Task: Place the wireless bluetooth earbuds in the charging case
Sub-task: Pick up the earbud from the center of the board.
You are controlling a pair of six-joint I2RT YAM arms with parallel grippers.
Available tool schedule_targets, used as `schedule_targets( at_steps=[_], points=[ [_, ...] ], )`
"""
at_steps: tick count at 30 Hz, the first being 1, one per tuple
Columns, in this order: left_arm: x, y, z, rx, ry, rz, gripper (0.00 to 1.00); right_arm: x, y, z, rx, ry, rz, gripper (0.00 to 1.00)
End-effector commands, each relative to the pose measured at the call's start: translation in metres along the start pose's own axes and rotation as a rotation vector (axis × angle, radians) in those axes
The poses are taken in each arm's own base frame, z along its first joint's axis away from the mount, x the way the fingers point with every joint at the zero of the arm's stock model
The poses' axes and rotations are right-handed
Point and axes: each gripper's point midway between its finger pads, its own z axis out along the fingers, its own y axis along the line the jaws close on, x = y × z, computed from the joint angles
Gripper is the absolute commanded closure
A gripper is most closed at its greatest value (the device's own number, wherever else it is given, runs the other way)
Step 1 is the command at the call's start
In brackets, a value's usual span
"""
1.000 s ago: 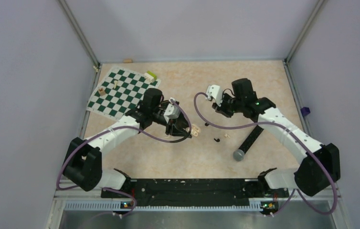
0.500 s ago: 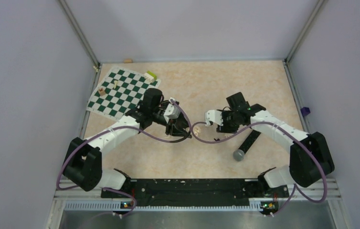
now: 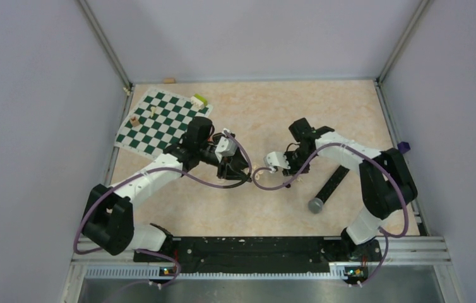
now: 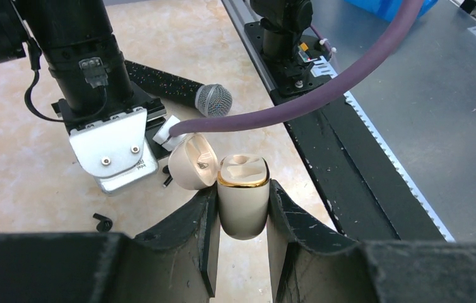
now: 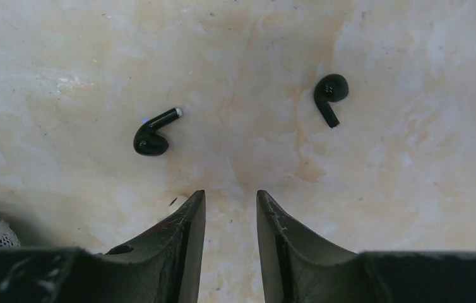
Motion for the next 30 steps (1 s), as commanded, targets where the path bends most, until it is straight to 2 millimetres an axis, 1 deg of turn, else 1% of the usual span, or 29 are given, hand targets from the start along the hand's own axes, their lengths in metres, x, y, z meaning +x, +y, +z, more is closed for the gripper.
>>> schedule_targets(
  at_steps=[1, 4, 10, 12, 15, 18, 21, 30],
  points=[
    [-0.024, -0.01, 0.0, 0.05, -0.047, 0.099, 1.0, 0.008, 0.009, 0.009, -0.105, 0.018, -0.004, 0.66],
    [-0.024, -0.01, 0.0, 0.049, -0.046, 0.099, 1.0, 0.008, 0.013, 0.011, -0.12, 0.011, -0.018, 0.63],
    [-0.024, -0.01, -0.001, 0.048, -0.047, 0.099, 1.0, 0.009, 0.015, 0.0, -0.111, -0.007, -0.015, 0.57],
    [-0.024, -0.009, 0.0, 0.049, -0.046, 0.097, 1.0, 0.012, 0.019, -0.002, -0.115, -0.003, -0.018, 0.55],
    [-0.023, -0.009, 0.0, 0.049, -0.047, 0.095, 1.0, 0.022, 0.026, 0.001, -0.127, 0.03, -0.015, 0.52],
    [-0.024, -0.009, 0.0, 0.05, -0.047, 0.097, 1.0, 0.028, 0.029, 0.006, -0.12, 0.047, -0.004, 0.51],
    [-0.024, -0.009, 0.0, 0.049, -0.047, 0.097, 1.0, 0.03, 0.025, 0.01, -0.106, 0.048, 0.008, 0.52],
    [-0.023, -0.009, 0.0, 0.047, -0.045, 0.095, 1.0, 0.019, 0.02, 0.013, -0.143, 0.001, 0.057, 0.57]
  ],
)
